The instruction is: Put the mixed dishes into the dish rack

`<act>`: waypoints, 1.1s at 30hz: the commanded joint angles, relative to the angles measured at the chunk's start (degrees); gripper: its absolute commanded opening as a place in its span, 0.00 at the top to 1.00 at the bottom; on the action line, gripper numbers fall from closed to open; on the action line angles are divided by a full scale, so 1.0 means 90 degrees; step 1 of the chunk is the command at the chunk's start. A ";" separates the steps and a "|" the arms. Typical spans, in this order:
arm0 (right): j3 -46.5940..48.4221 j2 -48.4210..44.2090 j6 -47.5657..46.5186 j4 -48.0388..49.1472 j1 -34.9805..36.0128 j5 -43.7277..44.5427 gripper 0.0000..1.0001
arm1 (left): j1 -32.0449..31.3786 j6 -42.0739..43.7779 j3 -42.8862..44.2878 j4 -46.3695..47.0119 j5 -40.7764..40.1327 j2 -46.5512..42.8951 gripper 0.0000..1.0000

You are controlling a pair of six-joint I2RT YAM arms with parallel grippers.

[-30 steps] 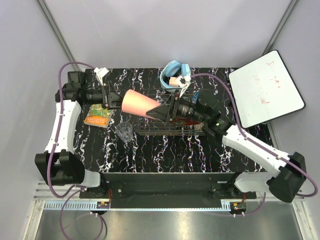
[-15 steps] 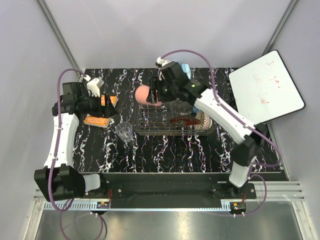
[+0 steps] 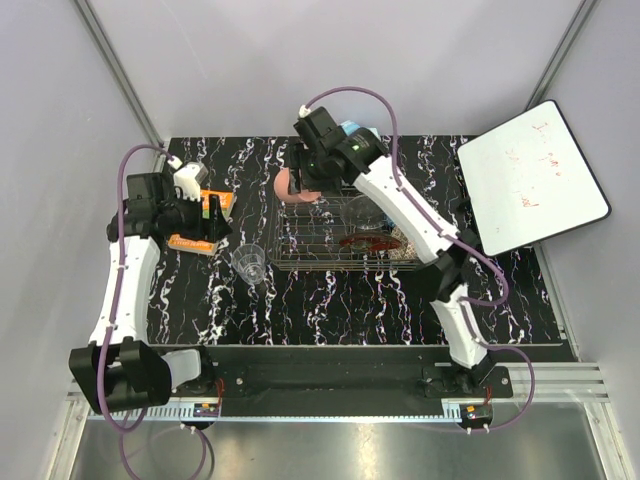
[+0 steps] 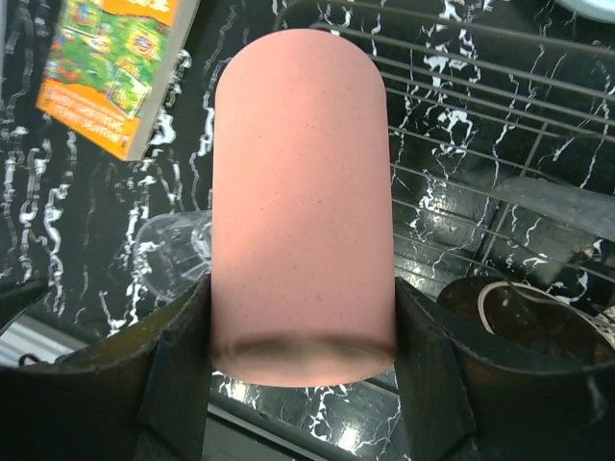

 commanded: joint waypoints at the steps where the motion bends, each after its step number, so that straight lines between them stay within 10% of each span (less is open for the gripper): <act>1: 0.0660 0.0762 0.0326 -0.0717 -0.0185 -0.0051 1.00 | -0.0021 0.0154 -0.0129 0.0477 -0.0166 -0.0256 0.24; 29: 0.0955 0.2385 0.0278 -0.0192 -0.0468 -0.0276 1.00 | -0.0001 0.0339 -0.0529 0.0859 -0.0459 -0.0383 0.24; 33: 0.0954 0.2423 0.0209 0.0004 -0.0488 -0.0364 0.82 | -0.0001 0.0359 -0.0530 0.0868 -0.0517 -0.0344 0.24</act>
